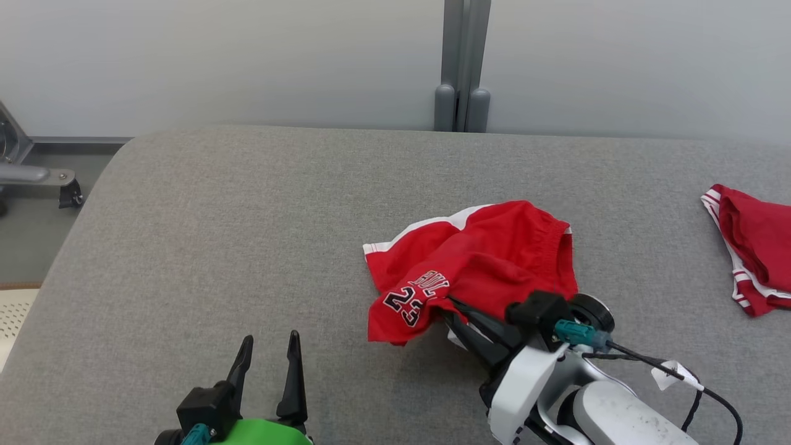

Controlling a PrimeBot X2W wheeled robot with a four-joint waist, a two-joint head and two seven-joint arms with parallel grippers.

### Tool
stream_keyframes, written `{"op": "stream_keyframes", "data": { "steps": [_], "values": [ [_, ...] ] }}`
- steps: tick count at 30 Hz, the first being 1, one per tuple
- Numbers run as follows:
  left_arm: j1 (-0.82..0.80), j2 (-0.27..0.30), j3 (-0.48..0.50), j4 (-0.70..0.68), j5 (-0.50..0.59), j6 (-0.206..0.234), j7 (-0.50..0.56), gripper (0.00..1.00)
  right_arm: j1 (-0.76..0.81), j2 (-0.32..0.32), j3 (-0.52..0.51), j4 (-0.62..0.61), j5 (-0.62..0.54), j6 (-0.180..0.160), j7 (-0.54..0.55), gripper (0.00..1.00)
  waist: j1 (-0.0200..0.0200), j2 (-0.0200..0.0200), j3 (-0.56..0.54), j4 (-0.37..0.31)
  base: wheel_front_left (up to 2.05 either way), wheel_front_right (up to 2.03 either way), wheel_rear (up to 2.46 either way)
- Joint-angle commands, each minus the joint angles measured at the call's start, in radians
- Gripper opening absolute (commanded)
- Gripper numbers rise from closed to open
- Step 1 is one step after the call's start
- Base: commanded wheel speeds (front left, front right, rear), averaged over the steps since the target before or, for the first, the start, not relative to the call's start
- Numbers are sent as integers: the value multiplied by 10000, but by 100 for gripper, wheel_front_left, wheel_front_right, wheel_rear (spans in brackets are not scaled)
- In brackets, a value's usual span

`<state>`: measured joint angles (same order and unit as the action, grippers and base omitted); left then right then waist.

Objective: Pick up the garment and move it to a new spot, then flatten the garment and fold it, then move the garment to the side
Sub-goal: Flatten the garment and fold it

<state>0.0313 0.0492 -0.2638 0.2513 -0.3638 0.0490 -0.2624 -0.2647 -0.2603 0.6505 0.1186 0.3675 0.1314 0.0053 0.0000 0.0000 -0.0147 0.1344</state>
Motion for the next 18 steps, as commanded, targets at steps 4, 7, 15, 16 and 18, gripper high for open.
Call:
{"op": "stream_keyframes", "data": {
  "steps": [4, 7, 15, 16, 18],
  "values": [
    [-152, 28, -18, -16, 60, -64, -32, 100, -104, 62, -320, 30, 820, -16, 544, 0, 0, 0, 182, 310, 0, 0, 0],
    [-356, 28, -95, -6, 55, -107, -32, 100, -701, 152, -728, 1064, 1385, -16, 607, 0, 0, 0, 403, 628, 0, 0, 0],
    [-701, 28, -392, 19, -119, -31, -32, 100, -2415, 329, -1934, 4991, 1459, -15, -544, 0, 0, 0, 981, 1648, 0, 0, 0],
    [-704, 28, -388, 20, -127, -24, -32, 100, -2532, 363, -2023, 5362, 1531, -15, -646, 0, 0, 0, 1014, 1707, 0, 0, 0],
    [-710, 28, -391, 11, -137, -15, -32, 100, -2843, 350, -2274, 6075, 1523, -15, -1037, 0, 0, 0, 1064, 1789, 0, 0, 0]
  ]
}}
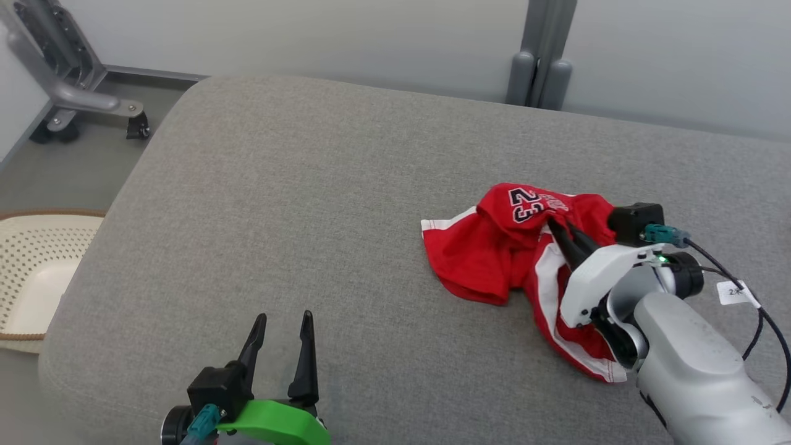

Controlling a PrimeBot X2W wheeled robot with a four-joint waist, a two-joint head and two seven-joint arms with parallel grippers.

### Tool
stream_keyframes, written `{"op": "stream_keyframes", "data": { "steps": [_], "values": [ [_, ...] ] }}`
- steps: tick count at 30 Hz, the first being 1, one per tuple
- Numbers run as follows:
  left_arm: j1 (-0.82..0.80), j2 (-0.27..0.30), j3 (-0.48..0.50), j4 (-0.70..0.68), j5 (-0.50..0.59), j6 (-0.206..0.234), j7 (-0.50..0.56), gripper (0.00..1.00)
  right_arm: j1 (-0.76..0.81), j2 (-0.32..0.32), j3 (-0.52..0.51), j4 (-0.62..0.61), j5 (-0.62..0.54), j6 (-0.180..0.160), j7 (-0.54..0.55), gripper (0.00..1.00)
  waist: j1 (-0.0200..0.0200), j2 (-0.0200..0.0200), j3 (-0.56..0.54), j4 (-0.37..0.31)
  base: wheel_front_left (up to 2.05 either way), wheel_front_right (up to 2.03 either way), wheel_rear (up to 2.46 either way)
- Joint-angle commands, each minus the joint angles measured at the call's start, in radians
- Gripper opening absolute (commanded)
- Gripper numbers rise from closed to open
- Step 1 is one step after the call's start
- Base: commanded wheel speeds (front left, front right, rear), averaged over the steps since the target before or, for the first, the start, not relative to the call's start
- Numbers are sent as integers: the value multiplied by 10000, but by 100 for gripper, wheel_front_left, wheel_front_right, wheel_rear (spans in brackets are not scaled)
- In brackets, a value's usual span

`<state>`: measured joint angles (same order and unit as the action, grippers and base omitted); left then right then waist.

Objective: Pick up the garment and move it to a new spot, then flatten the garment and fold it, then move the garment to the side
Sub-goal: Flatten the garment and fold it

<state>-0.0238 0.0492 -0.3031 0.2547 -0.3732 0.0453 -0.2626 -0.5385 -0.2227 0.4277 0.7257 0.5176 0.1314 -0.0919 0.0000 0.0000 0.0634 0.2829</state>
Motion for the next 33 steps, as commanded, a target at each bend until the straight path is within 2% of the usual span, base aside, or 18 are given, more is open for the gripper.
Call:
{"op": "stream_keyframes", "data": {
  "steps": [1, 2, 3, 4, 11, 19, 25, 33],
  "values": [
    [-161, 28, 3, -30, -53, 32, -30, 100, -252, -12, -173, 371, 52, -16, -271, 23, 0, 0, 298, 317, 0, 0, 0],
    [-159, 28, 9, -37, -60, 43, -28, 100, -321, -12, -275, 688, 78, -15, -405, 45, 0, 0, 300, 315, 0, 0, 0],
    [-136, 28, 21, -31, -69, 53, -28, 100, -413, -13, -386, 1029, 80, -15, -608, 94, 0, 0, 290, 286, 0, 0, 0],
    [-117, 28, 14, -22, -75, 43, -28, 100, -480, 2, -448, 1265, 92, -15, -747, 100, 0, 0, 274, 248, 0, 0, 0],
    [98, 28, -37, 65, -3, -1, -28, 100, -775, -34, -204, 2022, -52, -15, -1441, 100, 0, 0, -56, -318, 0, 0, 0],
    [333, 29, -115, 118, 67, -15, -28, 100, -392, 174, 650, 733, -256, -15, -1708, 100, 0, 0, -419, -561, 0, 0, 0],
    [233, 29, -227, 79, 17, -43, -30, 100, -290, 332, 1350, 691, -172, -15, -1352, 100, 0, 0, -229, -185, 0, 0, 0],
    [-34, 29, -400, -35, -212, 49, -28, 100, -1143, 440, 848, 2435, -531, -15, -1051, 100, 0, 0, 237, 682, 0, 0, 0]
  ]
}}
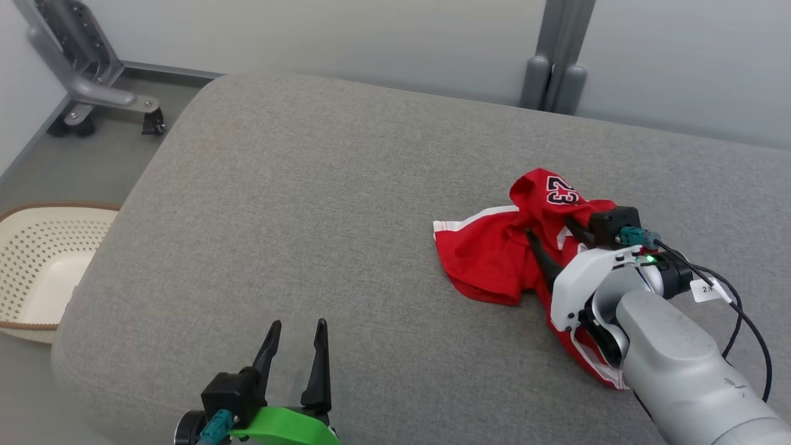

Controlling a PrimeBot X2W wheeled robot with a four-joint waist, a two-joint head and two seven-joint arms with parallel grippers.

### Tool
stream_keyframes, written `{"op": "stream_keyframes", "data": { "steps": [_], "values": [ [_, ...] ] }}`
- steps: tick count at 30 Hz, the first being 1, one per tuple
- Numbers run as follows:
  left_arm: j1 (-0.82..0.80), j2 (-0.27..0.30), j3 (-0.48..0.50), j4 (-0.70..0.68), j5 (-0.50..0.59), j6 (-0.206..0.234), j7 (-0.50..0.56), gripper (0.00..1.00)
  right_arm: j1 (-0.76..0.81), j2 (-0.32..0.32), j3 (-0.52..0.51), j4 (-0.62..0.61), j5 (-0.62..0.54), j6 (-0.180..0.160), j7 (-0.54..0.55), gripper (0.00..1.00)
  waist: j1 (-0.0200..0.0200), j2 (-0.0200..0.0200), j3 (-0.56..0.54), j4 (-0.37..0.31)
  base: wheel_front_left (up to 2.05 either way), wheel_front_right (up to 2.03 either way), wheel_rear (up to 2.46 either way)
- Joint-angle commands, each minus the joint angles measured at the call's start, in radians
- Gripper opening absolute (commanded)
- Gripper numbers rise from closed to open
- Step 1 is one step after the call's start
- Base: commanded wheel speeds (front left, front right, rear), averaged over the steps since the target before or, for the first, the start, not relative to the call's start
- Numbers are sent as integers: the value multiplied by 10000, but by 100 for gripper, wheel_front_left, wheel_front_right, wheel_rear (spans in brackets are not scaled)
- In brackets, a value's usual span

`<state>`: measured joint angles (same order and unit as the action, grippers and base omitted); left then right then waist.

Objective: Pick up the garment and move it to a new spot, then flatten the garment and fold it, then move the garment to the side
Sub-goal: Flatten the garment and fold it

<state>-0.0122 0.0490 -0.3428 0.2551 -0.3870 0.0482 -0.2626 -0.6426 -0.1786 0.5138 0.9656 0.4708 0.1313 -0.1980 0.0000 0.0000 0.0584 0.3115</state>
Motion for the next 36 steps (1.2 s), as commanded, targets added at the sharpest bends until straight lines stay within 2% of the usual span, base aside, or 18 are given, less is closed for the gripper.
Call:
{"op": "stream_keyframes", "data": {
  "steps": [1, 2, 3, 4, 5, 6, 9, 14, 18, 24, 29, 32, 36],
  "values": [
    [-180, 31, -10, -50, -119, 47, -30, 100, -249, -11, -78, 296, -160, -13, 4, 100, 0, 0, 330, 517, 0, 0, 0],
    [-190, 31, -13, -63, -127, 69, -30, 100, -369, -2, -131, 505, -242, -14, -4, 100, 0, 0, 349, 588, 0, 0, 0],
    [-197, 31, -24, -71, -160, 84, -30, 100, -493, 8, -196, 764, -333, -14, -12, 96, 0, 0, 368, 684, 0, 0, 0],
    [-192, 31, -29, -71, -181, 108, -30, 100, -585, 27, -245, 970, -396, -13, -21, 48, 0, 0, 373, 743, 0, 0, 0],
    [-183, 31, -25, -84, -197, 133, -30, 100, -698, 58, -294, 1210, -507, -14, -24, 13, 0, 0, 379, 796, 0, 0, 0],
    [-173, 31, -16, -96, -197, 139, -28, 100, -791, 96, -327, 1363, -579, -13, -54, 0, 0, 0, 376, 824, 0, 0, 0],
    [-98, 31, 46, -134, -247, 233, -28, 100, -1027, 374, -382, 1647, -752, -13, -253, 0, 0, 0, 316, 784, 0, 0, 0],
    [30, 31, 128, -163, -197, 230, -30, 100, -677, 733, 159, 755, -497, -14, -445, 0, 0, 0, 85, 382, 0, 0, 0],
    [175, 31, 224, -131, -89, 199, -30, 100, -104, 857, 881, -793, 131, -13, -364, 0, 0, 0, -152, -62, 0, 0, 0],
    [284, 31, 360, -120, 40, 142, -30, 100, 1095, 300, 1721, -3920, 1102, -13, 366, 0, 0, 0, -374, -629, 0, 0, 0],
    [203, 31, 391, -115, 103, 59, -28, 100, 2131, -159, 2055, -6500, 1394, -13, 1427, 0, 0, 0, -338, -723, 0, 0, 0],
    [112, 33, 445, -96, 163, 42, -30, 100, 2663, -217, 2240, -7495, 1493, -13, 2135, 0, 0, 0, -285, -576, 0, 0, 0],
    [-23, 31, 564, -131, 193, 60, -30, 100, 3176, -76, 2327, -7808, 1372, -13, 2755, 0, 0, 0, -203, -206, 0, 0, 0]
  ]
}}
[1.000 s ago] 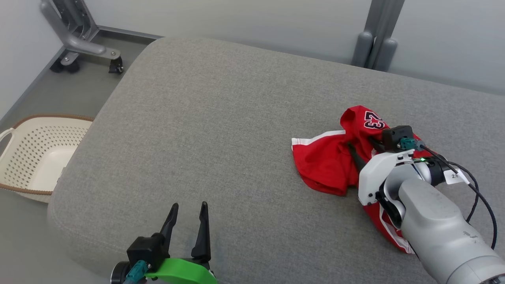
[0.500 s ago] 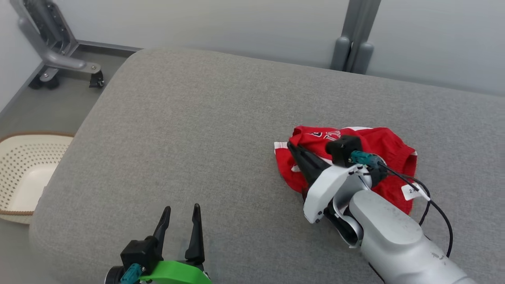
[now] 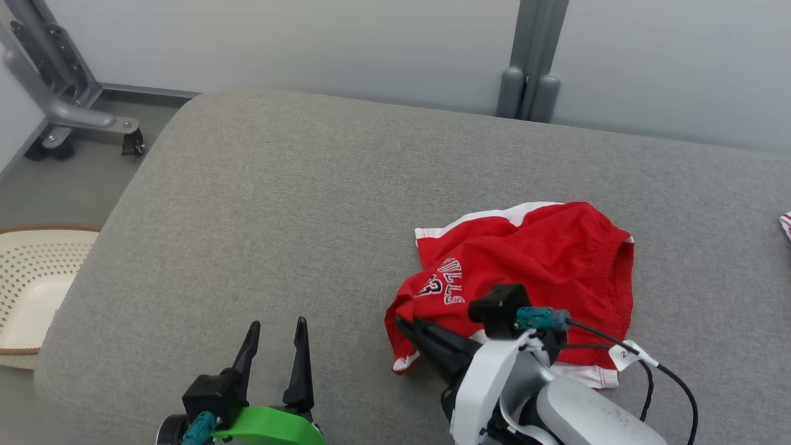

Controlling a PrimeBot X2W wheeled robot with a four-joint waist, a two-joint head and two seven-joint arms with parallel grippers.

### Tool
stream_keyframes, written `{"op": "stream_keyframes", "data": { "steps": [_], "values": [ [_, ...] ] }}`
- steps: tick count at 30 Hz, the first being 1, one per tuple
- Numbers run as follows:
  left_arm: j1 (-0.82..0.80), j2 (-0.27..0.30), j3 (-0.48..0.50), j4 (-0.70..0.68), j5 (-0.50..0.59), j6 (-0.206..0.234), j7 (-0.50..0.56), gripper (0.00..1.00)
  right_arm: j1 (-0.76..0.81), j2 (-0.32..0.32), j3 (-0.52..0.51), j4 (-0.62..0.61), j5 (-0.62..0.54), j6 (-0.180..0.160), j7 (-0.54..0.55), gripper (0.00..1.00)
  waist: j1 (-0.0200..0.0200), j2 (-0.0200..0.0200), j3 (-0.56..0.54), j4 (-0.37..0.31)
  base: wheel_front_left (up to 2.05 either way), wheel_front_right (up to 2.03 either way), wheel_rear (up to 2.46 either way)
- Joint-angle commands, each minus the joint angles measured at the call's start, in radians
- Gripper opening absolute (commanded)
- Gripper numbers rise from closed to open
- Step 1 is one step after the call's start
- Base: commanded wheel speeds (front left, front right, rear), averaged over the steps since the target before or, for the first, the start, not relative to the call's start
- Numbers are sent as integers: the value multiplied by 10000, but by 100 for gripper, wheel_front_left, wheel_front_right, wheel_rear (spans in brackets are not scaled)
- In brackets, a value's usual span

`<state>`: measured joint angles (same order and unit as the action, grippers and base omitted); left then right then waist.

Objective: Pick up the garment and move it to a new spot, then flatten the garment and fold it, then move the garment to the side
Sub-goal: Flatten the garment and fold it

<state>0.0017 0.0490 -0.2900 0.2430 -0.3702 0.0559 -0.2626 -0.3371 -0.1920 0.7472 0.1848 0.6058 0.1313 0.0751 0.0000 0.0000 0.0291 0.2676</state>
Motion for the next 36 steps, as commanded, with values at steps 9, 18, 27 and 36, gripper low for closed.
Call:
{"op": "stream_keyframes", "data": {
  "steps": [9, 18, 27, 36],
  "values": [
    [-337, 30, 10, -24, -93, -62, -28, 100, -710, 961, -434, 2739, -734, -10, -486, 48, 0, 0, 373, 1197, 0, 0, 0],
    [-305, 30, -234, 40, -197, -8, -30, 100, -1632, 1348, -734, 4114, -120, -11, -1843, 100, 0, 0, 300, 1123, 0, 0, 0],
    [-432, 31, -562, 176, -127, -68, -30, 100, -1699, 706, -2089, 4490, -470, -11, -3132, 100, 0, 0, 67, -27, 0, 0, 0],
    [-345, 31, -725, 282, -173, -28, -30, 100, -171, -42, -3990, 3887, -1256, -11, -3340, 100, 0, 0, -21, -957, 0, 0, 0]
  ]
}}
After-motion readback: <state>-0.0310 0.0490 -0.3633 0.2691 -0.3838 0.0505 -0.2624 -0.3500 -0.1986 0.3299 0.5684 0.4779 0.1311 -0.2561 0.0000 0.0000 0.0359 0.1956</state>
